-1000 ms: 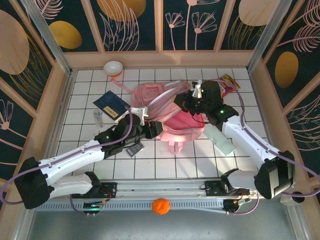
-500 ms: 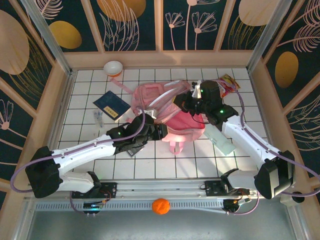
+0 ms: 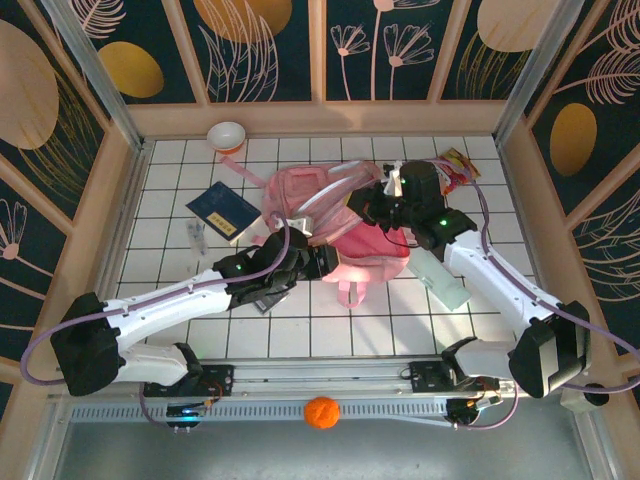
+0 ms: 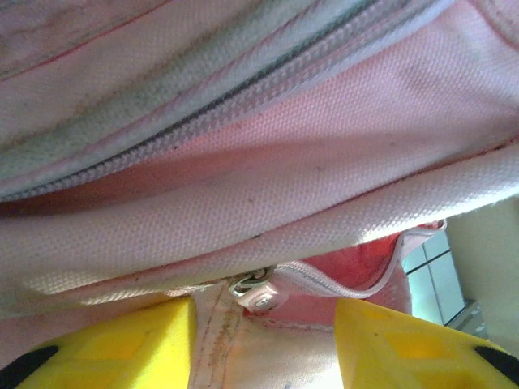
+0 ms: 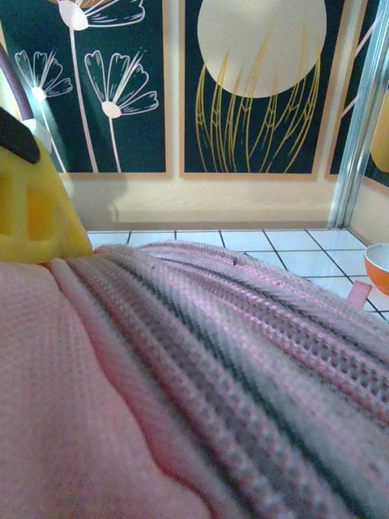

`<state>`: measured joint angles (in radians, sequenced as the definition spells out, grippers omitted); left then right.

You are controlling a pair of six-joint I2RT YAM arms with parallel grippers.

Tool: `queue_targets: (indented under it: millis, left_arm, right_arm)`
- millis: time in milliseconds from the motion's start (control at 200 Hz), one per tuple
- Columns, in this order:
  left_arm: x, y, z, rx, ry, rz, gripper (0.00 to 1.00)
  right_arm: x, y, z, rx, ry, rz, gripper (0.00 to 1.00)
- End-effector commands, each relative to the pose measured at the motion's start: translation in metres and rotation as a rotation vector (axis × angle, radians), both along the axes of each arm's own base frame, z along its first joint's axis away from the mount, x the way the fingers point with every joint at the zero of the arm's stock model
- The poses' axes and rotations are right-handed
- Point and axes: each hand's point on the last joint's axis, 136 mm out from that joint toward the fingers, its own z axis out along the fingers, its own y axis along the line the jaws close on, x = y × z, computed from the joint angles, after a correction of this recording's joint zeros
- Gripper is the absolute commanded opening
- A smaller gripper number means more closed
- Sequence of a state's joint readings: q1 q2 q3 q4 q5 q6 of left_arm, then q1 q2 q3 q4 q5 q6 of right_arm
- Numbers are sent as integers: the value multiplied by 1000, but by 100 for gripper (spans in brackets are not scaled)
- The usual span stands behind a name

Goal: Pack the student bag

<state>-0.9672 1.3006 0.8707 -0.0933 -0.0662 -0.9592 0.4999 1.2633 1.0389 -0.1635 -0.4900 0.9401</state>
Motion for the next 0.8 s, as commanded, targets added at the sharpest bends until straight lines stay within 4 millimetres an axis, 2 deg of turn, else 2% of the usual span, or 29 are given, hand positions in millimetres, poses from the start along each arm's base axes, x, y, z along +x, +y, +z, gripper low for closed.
queue_targets:
  millis: [0, 195, 380, 525, 686, 731, 791]
  left_arm:
    - [12, 10, 0, 28, 0, 93, 50]
    - [16, 33, -22, 110, 40, 206, 48]
    - [17, 56, -25, 156, 3, 231, 30]
    - [8, 80, -50, 238, 27, 217, 21]
    - [-2, 91, -72, 281, 55, 194, 5]
    - [-1, 90, -70, 269, 49, 190, 4]
    - [1, 81, -57, 213, 10, 157, 7]
  right_arm:
    - [2, 8, 52, 55, -147, 16, 0]
    - [1, 3, 56, 16, -157, -30, 0]
    - [2, -5, 58, 6, -165, -8, 0]
    - [3, -5, 77, 79, -201, 32, 0]
    - [2, 0, 97, 136, -237, 74, 0]
    - [3, -1, 99, 141, -243, 73, 0]
    - [5, -1, 98, 135, -241, 68, 0]
